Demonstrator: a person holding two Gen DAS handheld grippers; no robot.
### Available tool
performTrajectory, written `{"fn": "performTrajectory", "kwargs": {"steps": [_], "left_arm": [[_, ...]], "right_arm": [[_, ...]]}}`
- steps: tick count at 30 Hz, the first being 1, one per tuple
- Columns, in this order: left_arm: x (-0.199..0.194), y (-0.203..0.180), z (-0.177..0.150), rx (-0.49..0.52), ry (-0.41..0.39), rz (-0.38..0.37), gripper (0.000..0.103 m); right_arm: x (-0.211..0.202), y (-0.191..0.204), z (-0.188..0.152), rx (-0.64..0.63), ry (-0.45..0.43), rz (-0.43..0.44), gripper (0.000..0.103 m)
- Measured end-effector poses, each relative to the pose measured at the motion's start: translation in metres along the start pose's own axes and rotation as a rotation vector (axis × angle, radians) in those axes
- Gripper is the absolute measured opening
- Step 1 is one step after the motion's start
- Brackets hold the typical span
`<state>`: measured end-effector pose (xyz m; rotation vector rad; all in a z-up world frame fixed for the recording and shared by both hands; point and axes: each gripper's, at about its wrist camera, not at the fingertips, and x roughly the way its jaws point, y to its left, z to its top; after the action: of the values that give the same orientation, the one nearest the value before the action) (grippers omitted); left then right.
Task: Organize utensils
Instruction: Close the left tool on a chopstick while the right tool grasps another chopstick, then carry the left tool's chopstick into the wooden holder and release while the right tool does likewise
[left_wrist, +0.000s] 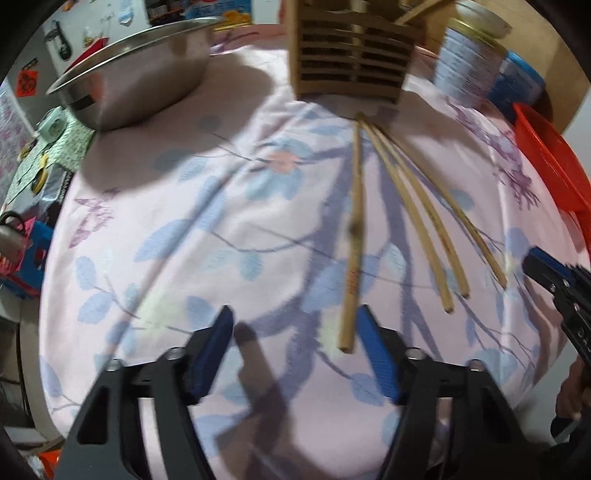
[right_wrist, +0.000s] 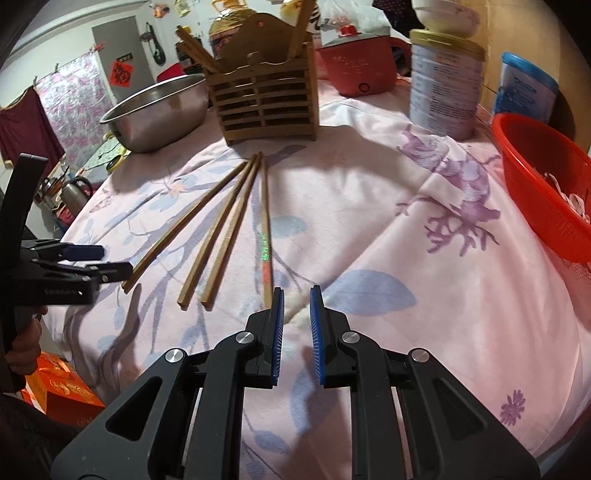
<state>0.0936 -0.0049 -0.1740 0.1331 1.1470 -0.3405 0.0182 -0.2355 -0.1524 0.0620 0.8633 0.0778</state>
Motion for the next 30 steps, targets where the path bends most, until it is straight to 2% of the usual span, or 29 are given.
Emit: {"fn": "performTrajectory", "kwargs": {"steps": [1,4,6,8,19,26,30], "left_arm": [[0.001,-0.004,-0.001,0.011,0.001,-0.008,0.054],[0.001,-0.013,-0.001,0.040,-0.032,-0.014,0.035],[0.003,-0.020,-0.001,0.055,-0.064,-0.010,0.014],[0.005,-0.027,-0.001,0.078,-0.086,0.018,0.007],[0.002,-0.018,-0.001,0.028,-0.069,0.028,0.006],[0.002,-0.019,-0.003,0.025,-0.096,0.037,0.006],[0.000,-0.017,0.001,0.025,-0.082,0.048,0.006]], "right_arm": [[0.000,0.001,0.000,-0.007,0.003,0.000,0.017],[0.001,0.003,-0.001,-0.020,0.008,0.005,0.017],[0.001,0.003,-0.003,-0.018,0.012,0.011,0.017],[0.003,0.001,-0.005,-0.013,0.019,0.015,0.017],[0.018,0.006,-0.012,-0.008,0.037,0.067,0.017],[0.022,0.015,-0.018,-0.078,-0.032,0.019,0.012],[0.022,0.019,-0.013,-0.096,-0.004,0.001,0.006]]}}
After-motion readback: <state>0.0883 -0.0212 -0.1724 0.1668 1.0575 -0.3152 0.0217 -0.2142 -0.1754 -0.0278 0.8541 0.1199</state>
